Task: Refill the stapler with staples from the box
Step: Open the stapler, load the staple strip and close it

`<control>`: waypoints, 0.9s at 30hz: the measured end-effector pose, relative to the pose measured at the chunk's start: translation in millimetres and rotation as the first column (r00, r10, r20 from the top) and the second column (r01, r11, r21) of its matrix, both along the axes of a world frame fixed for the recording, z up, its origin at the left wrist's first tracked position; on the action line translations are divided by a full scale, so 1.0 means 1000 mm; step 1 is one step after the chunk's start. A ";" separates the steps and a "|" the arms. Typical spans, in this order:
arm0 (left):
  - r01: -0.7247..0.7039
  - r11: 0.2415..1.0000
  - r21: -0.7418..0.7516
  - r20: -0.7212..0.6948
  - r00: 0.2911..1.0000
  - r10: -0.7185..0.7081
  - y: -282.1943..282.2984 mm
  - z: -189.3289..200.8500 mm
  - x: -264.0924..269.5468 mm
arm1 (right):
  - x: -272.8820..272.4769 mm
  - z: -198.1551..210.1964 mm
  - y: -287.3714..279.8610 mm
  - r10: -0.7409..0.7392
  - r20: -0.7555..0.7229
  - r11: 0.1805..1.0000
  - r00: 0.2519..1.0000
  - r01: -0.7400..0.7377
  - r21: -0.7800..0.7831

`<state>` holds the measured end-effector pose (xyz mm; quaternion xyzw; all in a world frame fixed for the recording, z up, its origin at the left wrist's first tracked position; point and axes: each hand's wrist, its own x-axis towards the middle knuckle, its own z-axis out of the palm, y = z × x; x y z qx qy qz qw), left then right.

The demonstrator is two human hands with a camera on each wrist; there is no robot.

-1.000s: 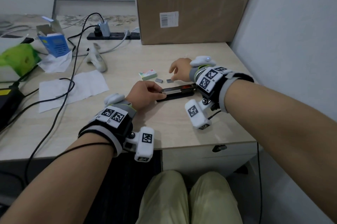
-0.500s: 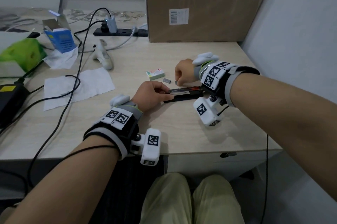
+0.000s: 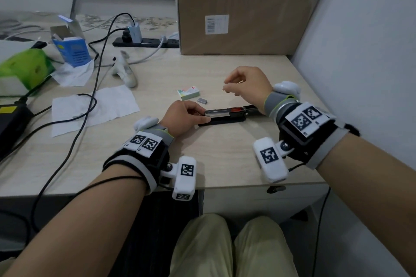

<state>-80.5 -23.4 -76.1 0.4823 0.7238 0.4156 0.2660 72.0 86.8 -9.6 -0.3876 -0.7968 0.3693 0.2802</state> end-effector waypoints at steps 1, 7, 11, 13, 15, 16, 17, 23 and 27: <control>-0.001 1.000 -0.001 -0.002 1.000 0.001 0.000 0.000 0.000 | 0.004 -0.001 -0.003 -0.023 -0.041 1.000 0.999 0.022 -0.022; -0.014 1.000 -0.019 -0.015 1.000 0.014 0.001 0.001 0.001 | 0.042 -0.009 -0.010 -0.205 -0.216 0.979 0.955 0.203 -0.032; -0.042 0.999 -0.010 -0.026 0.999 0.042 -0.001 0.004 0.004 | 0.076 -0.020 -0.002 -0.340 -0.254 0.940 0.906 0.335 -0.063; -0.050 0.999 -0.013 -0.057 0.997 0.049 -0.001 0.007 0.007 | 0.086 -0.029 -0.001 -0.366 -0.244 0.930 0.898 0.345 -0.125; -0.045 0.998 -0.034 -0.102 0.994 0.041 0.001 0.010 0.011 | 0.090 -0.036 -0.005 -0.358 -0.258 0.929 0.897 0.313 -0.200; -0.038 0.998 -0.045 -0.125 0.992 0.032 0.002 0.011 0.014 | 0.090 -0.039 -0.008 -0.348 -0.278 0.928 0.895 0.288 -0.235; -0.030 0.998 -0.056 -0.146 0.989 0.021 0.002 0.011 0.017 | 0.089 -0.041 -0.012 -0.333 -0.296 0.930 0.895 0.260 -0.260; 0.056 0.996 -0.070 -0.158 0.985 -0.066 0.000 0.010 0.031 | 0.061 -0.042 -0.037 -0.101 -0.323 0.969 0.941 0.021 -0.245; 0.051 0.997 -0.060 -0.144 0.988 -0.059 -0.001 0.008 0.031 | 0.043 -0.041 -0.041 0.061 -0.187 0.992 0.980 -0.080 -0.096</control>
